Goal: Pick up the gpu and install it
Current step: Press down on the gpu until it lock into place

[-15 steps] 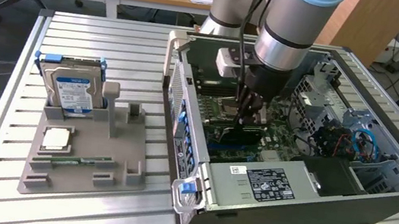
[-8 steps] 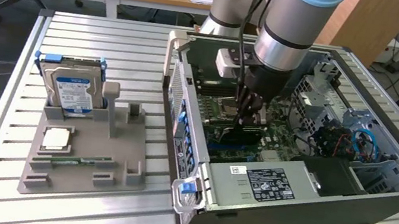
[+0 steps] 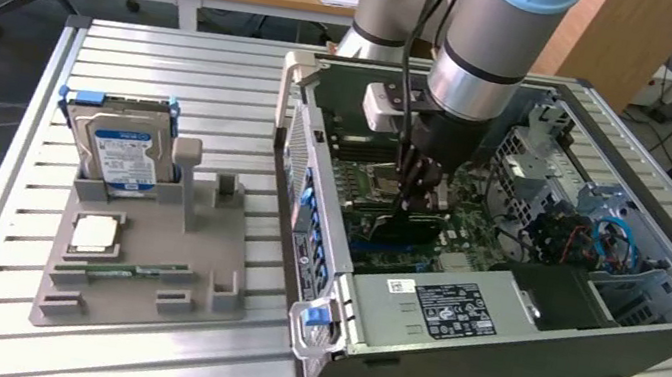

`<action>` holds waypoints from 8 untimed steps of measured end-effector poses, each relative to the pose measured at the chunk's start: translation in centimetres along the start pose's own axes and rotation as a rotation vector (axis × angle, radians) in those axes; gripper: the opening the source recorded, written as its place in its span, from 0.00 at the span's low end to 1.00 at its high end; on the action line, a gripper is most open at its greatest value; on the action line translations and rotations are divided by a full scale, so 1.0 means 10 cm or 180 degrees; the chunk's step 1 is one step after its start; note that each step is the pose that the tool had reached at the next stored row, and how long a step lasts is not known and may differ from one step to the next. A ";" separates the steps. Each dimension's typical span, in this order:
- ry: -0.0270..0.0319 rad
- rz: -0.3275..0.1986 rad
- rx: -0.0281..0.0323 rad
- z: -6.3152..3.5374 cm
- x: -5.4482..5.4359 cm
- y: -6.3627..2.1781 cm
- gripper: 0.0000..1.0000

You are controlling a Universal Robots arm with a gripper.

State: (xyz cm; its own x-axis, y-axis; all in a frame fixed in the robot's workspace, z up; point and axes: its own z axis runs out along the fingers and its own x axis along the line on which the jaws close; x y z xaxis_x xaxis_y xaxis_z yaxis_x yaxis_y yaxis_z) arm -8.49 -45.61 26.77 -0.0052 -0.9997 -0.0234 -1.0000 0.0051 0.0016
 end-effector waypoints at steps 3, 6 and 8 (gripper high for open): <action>0.0000 0.0000 0.0000 0.004 0.00 0.000 0.10; -0.0001 0.0000 0.0000 0.006 0.00 0.000 0.10; -0.0002 0.0000 0.0000 0.011 0.00 0.000 0.10</action>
State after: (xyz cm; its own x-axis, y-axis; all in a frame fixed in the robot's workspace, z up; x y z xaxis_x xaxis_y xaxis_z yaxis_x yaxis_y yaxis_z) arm -8.49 -45.61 26.66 -0.0052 -0.9997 -0.0239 -1.0000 0.0052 0.0015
